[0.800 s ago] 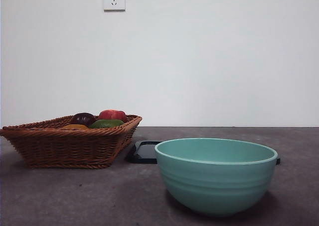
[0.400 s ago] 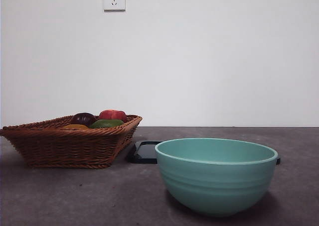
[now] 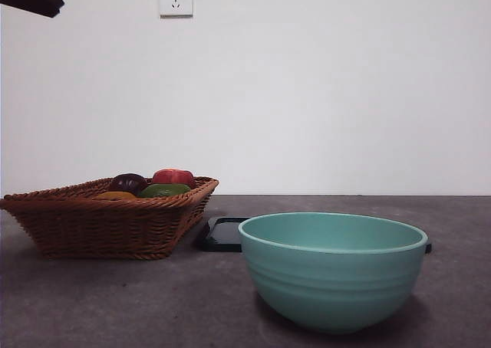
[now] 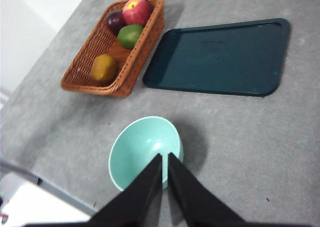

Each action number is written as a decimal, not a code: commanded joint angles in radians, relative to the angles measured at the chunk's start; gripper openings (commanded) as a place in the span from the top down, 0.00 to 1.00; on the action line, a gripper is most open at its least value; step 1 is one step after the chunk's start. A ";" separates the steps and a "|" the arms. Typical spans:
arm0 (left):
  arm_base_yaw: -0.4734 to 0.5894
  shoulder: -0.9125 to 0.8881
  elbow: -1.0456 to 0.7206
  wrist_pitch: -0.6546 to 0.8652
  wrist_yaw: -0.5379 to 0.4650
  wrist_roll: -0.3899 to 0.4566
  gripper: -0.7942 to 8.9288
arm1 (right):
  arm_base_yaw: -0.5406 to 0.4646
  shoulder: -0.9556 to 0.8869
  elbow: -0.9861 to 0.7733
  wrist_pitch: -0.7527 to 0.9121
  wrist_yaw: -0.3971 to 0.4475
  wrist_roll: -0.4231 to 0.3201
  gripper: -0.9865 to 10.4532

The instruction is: Pick up the wifruite, put it on the bowl, pick up the plate, put it on desk

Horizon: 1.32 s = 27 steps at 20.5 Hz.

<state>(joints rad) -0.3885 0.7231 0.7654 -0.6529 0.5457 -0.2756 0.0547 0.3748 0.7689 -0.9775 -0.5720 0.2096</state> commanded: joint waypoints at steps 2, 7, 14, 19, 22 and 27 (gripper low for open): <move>-0.041 0.009 0.019 0.010 0.027 0.041 0.90 | 0.041 0.035 0.047 0.009 -0.004 -0.060 0.90; -0.069 0.008 0.019 0.010 0.027 0.054 0.90 | 0.160 0.048 0.057 0.003 -0.019 -0.093 0.90; -0.069 0.008 0.019 0.010 0.027 0.055 0.65 | 0.172 0.048 0.057 0.006 -0.041 -0.121 0.82; -0.069 0.008 0.019 0.018 0.027 0.054 0.30 | 0.172 0.048 0.057 0.006 -0.031 -0.120 0.40; -0.069 0.008 0.019 0.016 0.027 0.048 0.30 | 0.172 0.048 0.057 0.006 -0.031 -0.120 0.40; -0.069 0.059 0.105 -0.119 -0.074 0.061 0.31 | 0.172 0.048 0.057 0.005 -0.034 -0.109 0.40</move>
<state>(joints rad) -0.4530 0.7753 0.8501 -0.7738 0.4858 -0.2287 0.2226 0.4156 0.8112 -0.9806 -0.6025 0.1009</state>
